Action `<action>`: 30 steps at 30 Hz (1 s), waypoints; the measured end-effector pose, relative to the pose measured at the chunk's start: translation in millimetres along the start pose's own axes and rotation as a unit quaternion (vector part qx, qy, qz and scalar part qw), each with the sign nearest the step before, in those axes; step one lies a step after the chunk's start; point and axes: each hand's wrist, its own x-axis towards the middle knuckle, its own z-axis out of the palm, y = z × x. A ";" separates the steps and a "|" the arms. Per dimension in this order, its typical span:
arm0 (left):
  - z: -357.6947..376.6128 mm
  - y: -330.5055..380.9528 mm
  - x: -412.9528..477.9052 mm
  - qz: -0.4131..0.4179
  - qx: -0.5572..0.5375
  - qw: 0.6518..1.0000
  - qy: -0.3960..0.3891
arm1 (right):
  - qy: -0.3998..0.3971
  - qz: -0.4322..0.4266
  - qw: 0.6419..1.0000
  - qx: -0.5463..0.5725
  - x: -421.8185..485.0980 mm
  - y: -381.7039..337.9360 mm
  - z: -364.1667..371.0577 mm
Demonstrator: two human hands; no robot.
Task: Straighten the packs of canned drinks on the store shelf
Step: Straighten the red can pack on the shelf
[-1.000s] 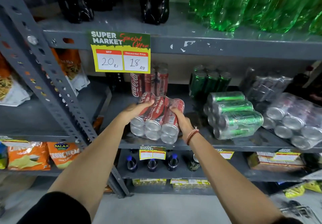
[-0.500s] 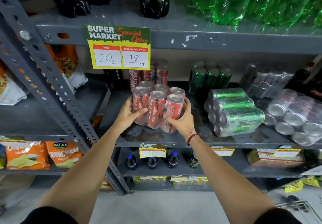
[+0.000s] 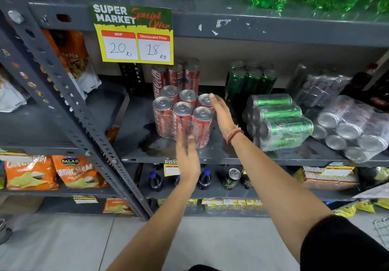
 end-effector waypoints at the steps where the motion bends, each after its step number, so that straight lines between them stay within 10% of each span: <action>1: 7.3 2.6 -0.4 -0.022 0.006 0.999 -0.031 | 0.003 0.000 1.000 -0.005 0.4 1.2 -1.1; 15: -57.9 22.5 93.6 -0.079 -0.078 0.989 -0.092 | 0.220 -0.141 0.964 -0.054 -91.6 32.8 83.7; 19: -45.2 23.0 66.6 -0.101 -0.038 0.990 0.095 | 0.238 -0.142 0.961 -0.021 -55.2 14.6 42.4; 30: 3.5 38.0 56.1 -0.135 0.024 0.987 0.082 | 0.040 0.044 0.998 -0.011 31.7 -9.6 28.0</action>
